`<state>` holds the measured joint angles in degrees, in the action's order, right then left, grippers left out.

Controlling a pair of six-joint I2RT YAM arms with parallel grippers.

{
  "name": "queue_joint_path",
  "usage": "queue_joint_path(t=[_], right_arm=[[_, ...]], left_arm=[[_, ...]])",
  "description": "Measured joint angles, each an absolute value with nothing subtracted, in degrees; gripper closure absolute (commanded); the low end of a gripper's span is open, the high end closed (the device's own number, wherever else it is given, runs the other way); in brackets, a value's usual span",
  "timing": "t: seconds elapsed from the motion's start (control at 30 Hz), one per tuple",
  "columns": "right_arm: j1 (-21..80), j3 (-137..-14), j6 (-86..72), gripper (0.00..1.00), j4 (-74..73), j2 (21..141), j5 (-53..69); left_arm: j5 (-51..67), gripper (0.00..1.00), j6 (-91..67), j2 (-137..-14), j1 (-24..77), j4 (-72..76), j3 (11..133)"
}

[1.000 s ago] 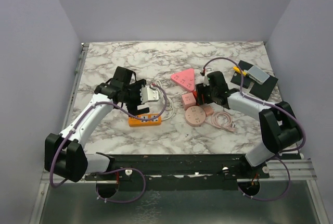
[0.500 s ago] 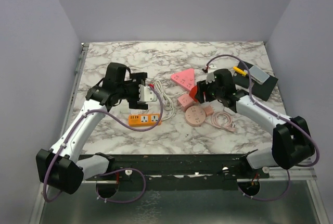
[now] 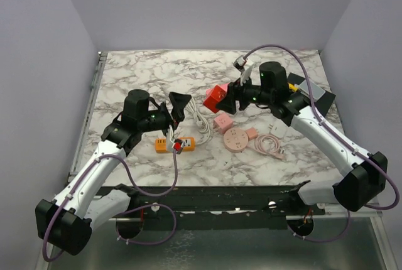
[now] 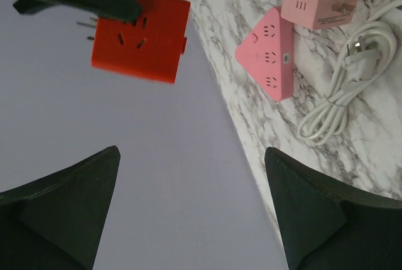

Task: Insert the plug
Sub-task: Pick up the plug from the center of the board.

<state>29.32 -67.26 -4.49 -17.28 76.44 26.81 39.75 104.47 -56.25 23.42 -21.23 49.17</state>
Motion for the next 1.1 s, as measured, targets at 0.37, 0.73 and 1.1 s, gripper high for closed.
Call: queue_joint_path(t=[0.37,0.73,1.1], right_arm=[[38.09,-77.62,-3.86,0.68,-22.81,83.77,30.98],[39.46,-81.91,-3.60,0.65,-24.21,85.60,31.90],[40.66,-83.83,-2.90,0.44,-25.47,87.85,31.99]], left_arm=[[43.81,0.01,117.38,-54.68,25.47,-18.04,48.80],[44.12,0.18,116.86,-50.92,25.63,-18.04,48.42],[42.96,0.86,117.23,-50.94,25.71,-19.92,46.52]])
